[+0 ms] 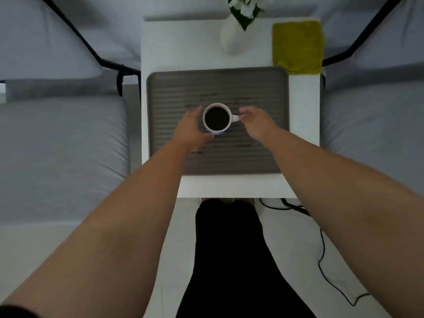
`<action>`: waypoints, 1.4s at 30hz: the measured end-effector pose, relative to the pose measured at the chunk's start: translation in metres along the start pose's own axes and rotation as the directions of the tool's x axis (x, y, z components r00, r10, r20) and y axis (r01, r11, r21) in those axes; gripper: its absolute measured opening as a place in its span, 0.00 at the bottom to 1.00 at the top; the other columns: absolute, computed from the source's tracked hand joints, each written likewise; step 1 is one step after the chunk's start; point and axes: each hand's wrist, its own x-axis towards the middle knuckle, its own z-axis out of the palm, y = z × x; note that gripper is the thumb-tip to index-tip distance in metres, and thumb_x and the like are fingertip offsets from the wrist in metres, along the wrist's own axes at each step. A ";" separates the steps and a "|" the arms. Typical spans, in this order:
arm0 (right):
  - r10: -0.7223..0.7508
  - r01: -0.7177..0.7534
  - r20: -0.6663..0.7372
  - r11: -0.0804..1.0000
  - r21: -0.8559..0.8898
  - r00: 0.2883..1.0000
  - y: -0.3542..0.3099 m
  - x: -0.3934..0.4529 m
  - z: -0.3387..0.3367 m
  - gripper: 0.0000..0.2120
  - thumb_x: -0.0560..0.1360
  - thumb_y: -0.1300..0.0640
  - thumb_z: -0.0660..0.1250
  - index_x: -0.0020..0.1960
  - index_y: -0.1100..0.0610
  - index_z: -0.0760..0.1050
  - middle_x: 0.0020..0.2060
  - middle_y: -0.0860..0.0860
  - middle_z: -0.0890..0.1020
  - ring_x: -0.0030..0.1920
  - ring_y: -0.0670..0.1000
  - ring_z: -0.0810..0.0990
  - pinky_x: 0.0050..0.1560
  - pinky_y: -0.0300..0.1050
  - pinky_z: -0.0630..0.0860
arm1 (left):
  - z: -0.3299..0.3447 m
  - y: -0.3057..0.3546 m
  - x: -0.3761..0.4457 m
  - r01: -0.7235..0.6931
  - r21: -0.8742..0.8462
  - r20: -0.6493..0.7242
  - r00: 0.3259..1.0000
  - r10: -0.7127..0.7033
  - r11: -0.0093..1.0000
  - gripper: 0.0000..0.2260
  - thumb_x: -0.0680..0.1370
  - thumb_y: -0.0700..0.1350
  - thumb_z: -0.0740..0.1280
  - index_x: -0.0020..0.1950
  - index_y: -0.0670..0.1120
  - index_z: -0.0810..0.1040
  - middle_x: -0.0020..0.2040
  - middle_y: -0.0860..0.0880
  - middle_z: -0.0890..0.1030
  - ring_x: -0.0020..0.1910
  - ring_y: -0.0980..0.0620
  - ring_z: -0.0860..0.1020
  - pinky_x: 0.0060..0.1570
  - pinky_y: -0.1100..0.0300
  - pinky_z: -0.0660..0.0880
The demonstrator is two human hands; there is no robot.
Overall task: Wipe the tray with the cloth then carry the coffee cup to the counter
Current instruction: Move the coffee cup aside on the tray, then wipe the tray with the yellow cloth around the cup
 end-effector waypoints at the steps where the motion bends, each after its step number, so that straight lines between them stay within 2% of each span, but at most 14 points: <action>1: -0.006 0.007 -0.020 0.999 0.034 1.000 0.003 0.004 0.004 0.17 0.80 0.56 0.58 0.68 0.56 0.72 0.66 0.56 0.75 0.61 0.52 0.74 0.67 0.50 0.70 | 0.004 -0.001 0.004 -0.039 -0.016 -0.018 0.999 0.039 0.999 0.42 0.66 0.46 0.78 0.76 0.46 0.62 0.72 0.43 0.68 0.71 0.46 0.67 0.70 0.56 0.64; 3: -0.026 0.029 -0.036 0.996 0.082 0.999 0.005 0.010 0.009 0.17 0.80 0.57 0.58 0.66 0.57 0.73 0.64 0.56 0.77 0.56 0.49 0.74 0.67 0.52 0.70 | 0.011 -0.005 0.012 -0.073 -0.061 -0.042 0.997 0.071 0.995 0.42 0.63 0.45 0.79 0.74 0.46 0.65 0.68 0.43 0.72 0.68 0.47 0.71 0.67 0.55 0.68; 6: -0.045 0.050 -0.043 0.989 0.136 0.998 0.007 0.012 0.020 0.14 0.80 0.58 0.59 0.63 0.58 0.75 0.59 0.56 0.80 0.59 0.54 0.78 0.65 0.55 0.72 | 0.024 -0.010 0.018 -0.093 -0.119 -0.088 0.993 0.083 0.989 0.42 0.60 0.48 0.80 0.72 0.49 0.68 0.66 0.46 0.74 0.64 0.49 0.74 0.64 0.52 0.72; 9: -0.064 0.085 -0.081 0.957 0.278 0.995 0.010 0.012 0.028 0.11 0.79 0.59 0.61 0.58 0.59 0.77 0.51 0.54 0.82 0.51 0.52 0.80 0.60 0.54 0.76 | 0.032 -0.014 0.019 -0.135 -0.156 -0.141 0.983 0.113 0.978 0.42 0.59 0.52 0.80 0.71 0.51 0.69 0.64 0.50 0.75 0.62 0.51 0.75 0.60 0.50 0.75; 14: -0.076 0.129 -0.161 0.928 0.348 0.984 0.025 0.012 0.034 0.06 0.77 0.58 0.65 0.46 0.48 0.78 0.47 0.54 0.84 0.49 0.53 0.82 0.56 0.57 0.78 | 0.039 -0.012 0.015 -0.167 -0.198 -0.206 0.970 0.126 0.966 0.38 0.60 0.46 0.80 0.68 0.51 0.70 0.63 0.50 0.75 0.61 0.51 0.75 0.59 0.50 0.76; 18: -0.059 0.102 -0.134 0.936 0.336 0.989 0.029 0.011 0.030 0.05 0.78 0.57 0.64 0.53 0.53 0.78 0.49 0.53 0.83 0.51 0.51 0.81 0.57 0.54 0.78 | 0.042 -0.013 0.016 -0.184 -0.194 -0.214 0.967 0.142 0.964 0.38 0.60 0.48 0.80 0.68 0.52 0.71 0.63 0.52 0.76 0.61 0.53 0.75 0.59 0.52 0.76; 23: -0.074 0.124 -0.157 0.935 0.331 0.985 0.034 0.013 0.029 0.06 0.77 0.58 0.65 0.52 0.53 0.78 0.47 0.53 0.84 0.50 0.53 0.82 0.57 0.57 0.78 | 0.049 -0.011 0.015 -0.174 -0.230 -0.219 0.968 0.123 0.957 0.38 0.60 0.50 0.80 0.67 0.53 0.70 0.63 0.53 0.77 0.62 0.53 0.75 0.59 0.49 0.76; 28: -0.113 0.151 -0.167 0.960 0.237 0.979 0.028 0.007 0.011 0.09 0.78 0.57 0.63 0.57 0.53 0.78 0.49 0.47 0.82 0.52 0.46 0.80 0.59 0.44 0.76 | 0.056 -0.013 0.011 -0.175 -0.240 -0.221 0.968 0.121 0.955 0.42 0.61 0.48 0.81 0.72 0.49 0.66 0.67 0.51 0.73 0.66 0.53 0.72 0.64 0.51 0.73; 32: -0.154 0.230 -0.449 0.966 0.119 0.880 0.023 0.026 -0.035 0.11 0.79 0.58 0.61 0.58 0.52 0.78 0.49 0.46 0.79 0.49 0.44 0.76 0.49 0.30 0.68 | 0.056 -0.017 0.009 -0.141 -0.212 -0.188 0.977 0.102 0.967 0.48 0.62 0.48 0.81 0.76 0.49 0.60 0.71 0.51 0.70 0.68 0.53 0.70 0.64 0.62 0.67; 34: -0.097 0.213 -0.610 0.970 0.120 0.787 0.023 0.050 -0.066 0.12 0.78 0.59 0.60 0.59 0.55 0.76 0.50 0.47 0.76 0.50 0.44 0.73 0.46 0.26 0.64 | 0.054 -0.023 0.009 -0.154 -0.093 -0.211 0.969 0.132 0.984 0.50 0.62 0.52 0.81 0.77 0.49 0.58 0.72 0.50 0.68 0.71 0.50 0.66 0.68 0.57 0.65; 36: 0.018 0.179 -0.679 0.959 0.219 0.734 0.030 0.078 -0.097 0.11 0.75 0.60 0.61 0.57 0.56 0.76 0.52 0.50 0.74 0.52 0.46 0.72 0.50 0.28 0.66 | 0.051 -0.030 0.007 -0.134 0.023 -0.225 0.965 0.135 0.991 0.51 0.62 0.55 0.80 0.78 0.49 0.56 0.74 0.49 0.67 0.74 0.46 0.61 0.72 0.51 0.60; 39: 0.183 0.068 -0.636 0.935 0.348 0.749 0.051 0.119 -0.131 0.05 0.70 0.60 0.58 0.40 0.51 0.70 0.42 0.49 0.74 0.44 0.48 0.73 0.54 0.46 0.73 | 0.047 -0.040 0.001 -0.117 0.044 -0.274 0.954 0.124 0.992 0.48 0.64 0.54 0.79 0.78 0.49 0.57 0.73 0.46 0.68 0.73 0.46 0.63 0.72 0.48 0.61; 40: 0.241 -0.003 -0.600 0.930 0.369 0.763 0.051 0.127 -0.136 0.06 0.70 0.59 0.59 0.45 0.53 0.72 0.44 0.49 0.75 0.46 0.50 0.74 0.57 0.50 0.74 | 0.047 -0.045 -0.002 -0.119 0.053 -0.302 0.944 0.130 0.991 0.47 0.65 0.53 0.78 0.77 0.49 0.58 0.71 0.45 0.70 0.71 0.46 0.65 0.71 0.49 0.63; 42: 0.356 -0.125 -0.531 0.898 0.421 0.769 0.048 0.135 -0.141 0.24 0.73 0.55 0.60 0.68 0.57 0.65 0.62 0.53 0.73 0.61 0.53 0.71 0.66 0.50 0.67 | 0.049 -0.055 -0.008 -0.121 0.086 -0.330 0.933 0.143 0.989 0.44 0.66 0.53 0.78 0.77 0.48 0.59 0.70 0.44 0.71 0.69 0.46 0.68 0.70 0.48 0.64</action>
